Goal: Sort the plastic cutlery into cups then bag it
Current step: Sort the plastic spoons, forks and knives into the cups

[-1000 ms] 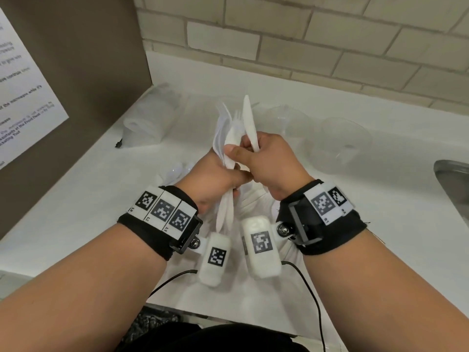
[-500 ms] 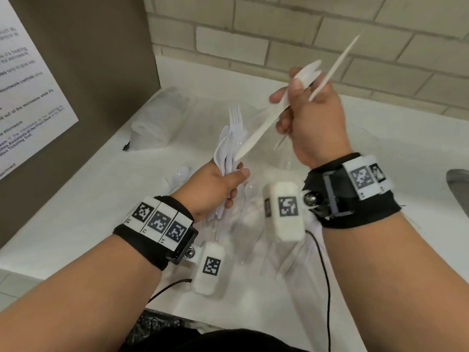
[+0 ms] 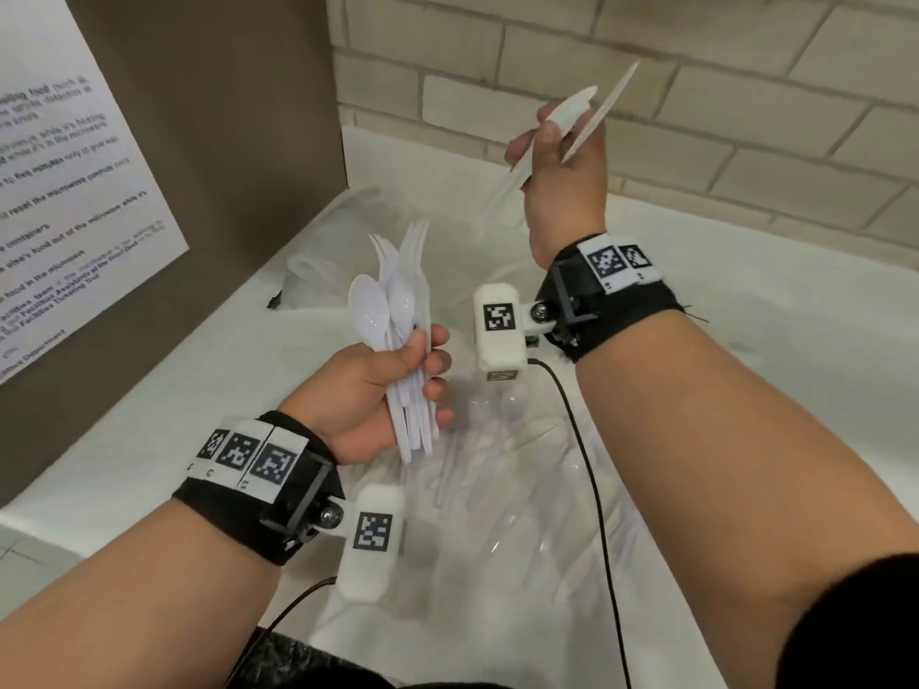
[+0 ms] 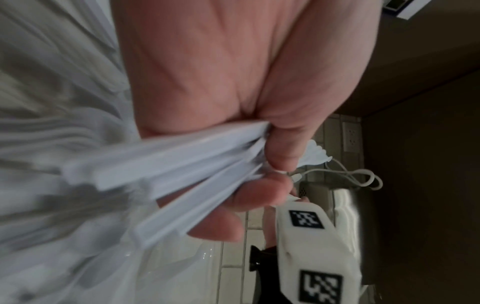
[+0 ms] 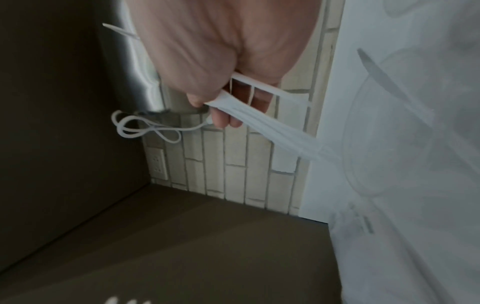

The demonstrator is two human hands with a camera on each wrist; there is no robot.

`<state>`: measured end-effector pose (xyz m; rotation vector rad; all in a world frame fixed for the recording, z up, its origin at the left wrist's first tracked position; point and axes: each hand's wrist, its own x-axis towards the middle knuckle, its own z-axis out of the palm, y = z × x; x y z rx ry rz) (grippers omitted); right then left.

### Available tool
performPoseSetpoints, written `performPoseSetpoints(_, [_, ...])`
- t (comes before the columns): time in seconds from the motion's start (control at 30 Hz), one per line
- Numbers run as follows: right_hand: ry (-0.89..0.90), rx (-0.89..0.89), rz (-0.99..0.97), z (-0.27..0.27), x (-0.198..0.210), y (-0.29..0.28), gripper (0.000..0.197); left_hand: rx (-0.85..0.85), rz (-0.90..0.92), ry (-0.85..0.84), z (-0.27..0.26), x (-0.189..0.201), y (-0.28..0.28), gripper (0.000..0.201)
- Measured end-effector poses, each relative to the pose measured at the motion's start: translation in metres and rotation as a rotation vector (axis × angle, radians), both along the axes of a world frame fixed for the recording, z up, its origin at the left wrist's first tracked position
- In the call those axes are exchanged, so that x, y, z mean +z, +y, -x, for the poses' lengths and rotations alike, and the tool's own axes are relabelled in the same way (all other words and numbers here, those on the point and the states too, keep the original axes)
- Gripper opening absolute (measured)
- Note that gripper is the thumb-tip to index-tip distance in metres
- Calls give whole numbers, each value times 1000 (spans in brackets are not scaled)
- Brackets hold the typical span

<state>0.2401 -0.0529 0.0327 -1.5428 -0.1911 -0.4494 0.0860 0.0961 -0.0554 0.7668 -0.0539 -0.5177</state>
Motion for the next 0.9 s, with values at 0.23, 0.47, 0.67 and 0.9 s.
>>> performPoseSetpoints(0.23, [174,48,23,-24,-36,15,16,93,-23,10,-1,-1,6,20])
performPoseSetpoints(0.47, [284,-18,121,-23,-44,6,37,109,-82,33,-1,1,0,14])
performPoseSetpoints(0.67, [241,-2,280,-18,-26,-8,59,104,-197,-6,0,6,-11,12])
performPoseSetpoints(0.9, [193,127,23,48,2,-26,25,221,-363,-21,-4,8,-28,15])
